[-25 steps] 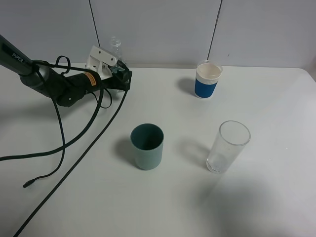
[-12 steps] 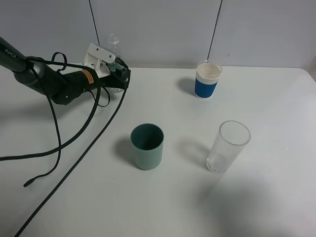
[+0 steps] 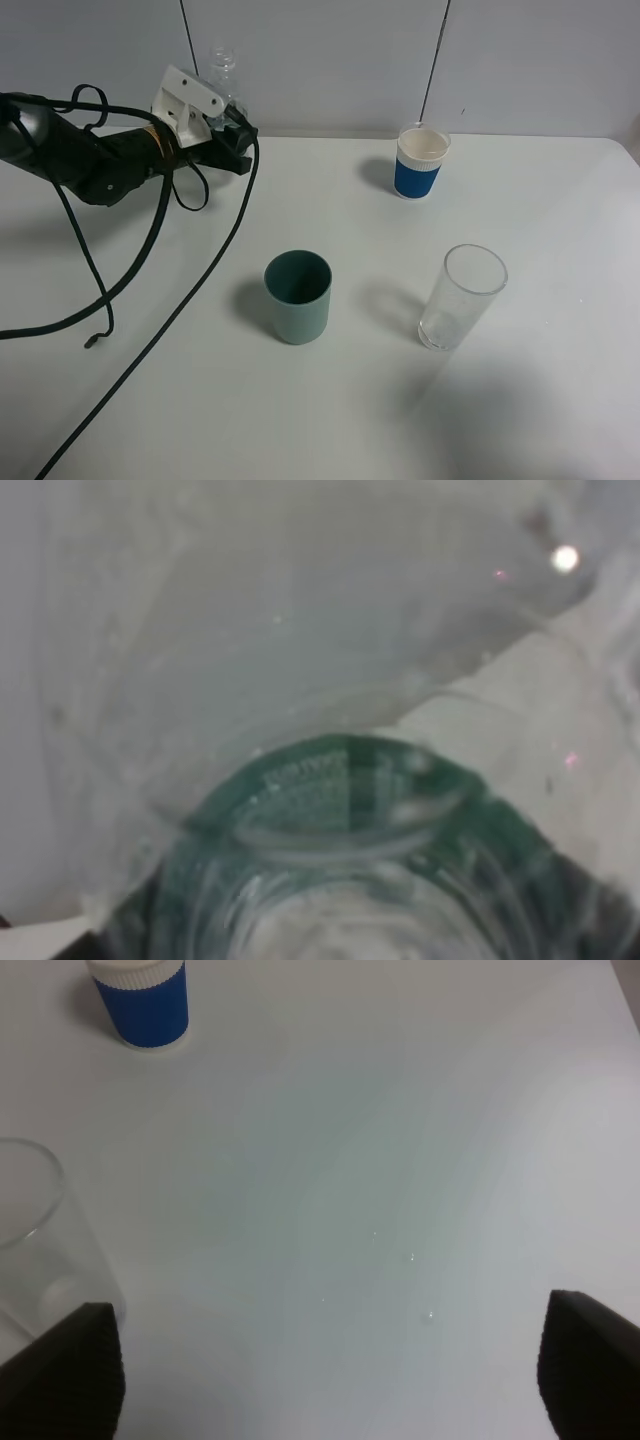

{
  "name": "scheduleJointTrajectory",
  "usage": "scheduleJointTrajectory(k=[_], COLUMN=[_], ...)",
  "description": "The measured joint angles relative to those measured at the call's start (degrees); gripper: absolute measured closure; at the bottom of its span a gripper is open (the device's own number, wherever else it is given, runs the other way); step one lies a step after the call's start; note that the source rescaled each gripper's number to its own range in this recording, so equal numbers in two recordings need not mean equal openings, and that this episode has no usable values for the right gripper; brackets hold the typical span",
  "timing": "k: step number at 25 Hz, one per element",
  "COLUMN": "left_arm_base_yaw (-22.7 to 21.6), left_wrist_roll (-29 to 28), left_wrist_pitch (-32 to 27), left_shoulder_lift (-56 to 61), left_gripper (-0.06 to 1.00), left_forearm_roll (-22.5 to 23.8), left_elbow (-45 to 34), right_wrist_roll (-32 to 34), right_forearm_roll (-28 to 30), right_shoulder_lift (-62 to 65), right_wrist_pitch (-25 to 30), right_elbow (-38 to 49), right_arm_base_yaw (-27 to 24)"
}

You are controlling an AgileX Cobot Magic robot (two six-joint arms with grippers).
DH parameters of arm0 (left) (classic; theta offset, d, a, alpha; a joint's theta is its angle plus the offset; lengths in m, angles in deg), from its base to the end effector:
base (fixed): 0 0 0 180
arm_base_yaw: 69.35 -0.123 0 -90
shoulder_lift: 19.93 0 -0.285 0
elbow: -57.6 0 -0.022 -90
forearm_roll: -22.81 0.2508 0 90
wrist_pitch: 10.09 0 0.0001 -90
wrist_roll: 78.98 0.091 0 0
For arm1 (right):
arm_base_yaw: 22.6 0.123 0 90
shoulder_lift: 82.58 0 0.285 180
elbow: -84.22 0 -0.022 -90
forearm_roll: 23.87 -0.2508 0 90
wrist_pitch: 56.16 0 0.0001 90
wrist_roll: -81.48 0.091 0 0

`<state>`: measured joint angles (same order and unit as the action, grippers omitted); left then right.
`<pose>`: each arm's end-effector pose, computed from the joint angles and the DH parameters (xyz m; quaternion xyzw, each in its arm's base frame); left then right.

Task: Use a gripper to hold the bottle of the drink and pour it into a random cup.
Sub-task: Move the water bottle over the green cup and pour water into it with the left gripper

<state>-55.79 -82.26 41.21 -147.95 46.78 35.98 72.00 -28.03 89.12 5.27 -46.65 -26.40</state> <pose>0.3880 -0.1232 0.1258 0.2697 0.7189 -0.1310 0.6271 -0.0026 0.0060 0.2739 -0.0439 0.8593 -0.0227 0.5090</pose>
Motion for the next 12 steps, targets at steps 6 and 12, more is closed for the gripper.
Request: scheduleJointTrajectory(k=[6, 12], left_arm_base_yaw=[2.9, 5.3], left_wrist_roll=[7.9, 12.3], left_wrist_pitch=[1.4, 1.6], left_shoulder_lift=[4.3, 7.7], left_gripper=[0.88, 0.88], left_forearm_roll=[-8.3, -11.3], left_elbow=[-4.9, -8.6], right_wrist_roll=[0.0, 0.0], right_forearm_roll=[0.0, 0.0], right_shoulder_lift=[0.0, 0.0], right_wrist_pitch=[0.0, 0.0], right_elbow=[0.0, 0.0], right_arm_base_yaw=[0.0, 0.0])
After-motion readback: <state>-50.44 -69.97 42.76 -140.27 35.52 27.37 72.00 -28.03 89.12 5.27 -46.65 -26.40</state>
